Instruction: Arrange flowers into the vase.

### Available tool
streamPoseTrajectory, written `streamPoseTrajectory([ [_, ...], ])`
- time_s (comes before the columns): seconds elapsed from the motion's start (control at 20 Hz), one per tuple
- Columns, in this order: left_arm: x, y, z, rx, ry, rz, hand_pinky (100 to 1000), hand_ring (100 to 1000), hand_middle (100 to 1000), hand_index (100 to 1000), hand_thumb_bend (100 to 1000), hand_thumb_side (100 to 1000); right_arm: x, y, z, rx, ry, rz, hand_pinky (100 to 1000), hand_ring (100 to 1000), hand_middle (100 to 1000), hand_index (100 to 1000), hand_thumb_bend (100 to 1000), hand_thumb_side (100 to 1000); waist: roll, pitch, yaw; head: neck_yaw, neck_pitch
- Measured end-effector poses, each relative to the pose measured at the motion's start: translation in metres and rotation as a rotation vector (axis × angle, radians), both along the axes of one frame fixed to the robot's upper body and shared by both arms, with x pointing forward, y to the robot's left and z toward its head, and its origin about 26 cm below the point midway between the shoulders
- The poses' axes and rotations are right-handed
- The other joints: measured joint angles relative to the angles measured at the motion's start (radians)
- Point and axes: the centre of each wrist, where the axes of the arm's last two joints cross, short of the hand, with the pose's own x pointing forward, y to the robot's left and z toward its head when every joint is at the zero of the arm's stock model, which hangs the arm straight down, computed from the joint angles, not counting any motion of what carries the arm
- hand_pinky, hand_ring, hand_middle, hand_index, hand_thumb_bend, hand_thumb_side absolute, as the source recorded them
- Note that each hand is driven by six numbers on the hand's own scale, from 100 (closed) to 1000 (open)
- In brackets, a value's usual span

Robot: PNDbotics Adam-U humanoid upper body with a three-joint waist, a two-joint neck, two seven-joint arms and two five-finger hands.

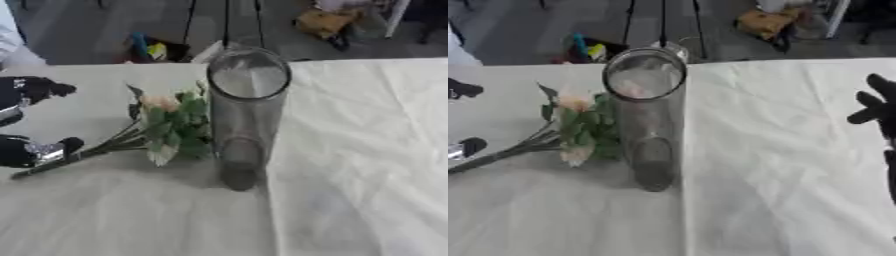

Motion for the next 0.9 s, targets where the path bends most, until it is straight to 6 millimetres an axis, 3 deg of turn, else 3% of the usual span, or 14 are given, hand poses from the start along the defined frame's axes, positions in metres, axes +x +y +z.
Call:
streamPoseTrajectory([
  [0.35,0.023,0.004,-0.002,-0.005,0.119,-0.001,729,795,807,996,536,908,0.000,0.001,0.000,-0.006,0.010,0.005,944,990,582,918,100,1000,0.006,0.000,-0.016,0.014,0.000],
  [0.9,0.053,-0.001,-0.013,-0.015,0.228,0.017,720,783,823,1000,590,790,0.001,0.003,0.000,-0.025,0.024,0.011,951,996,574,918,100,1000,0.017,0.000,-0.036,0.044,-0.001],
])
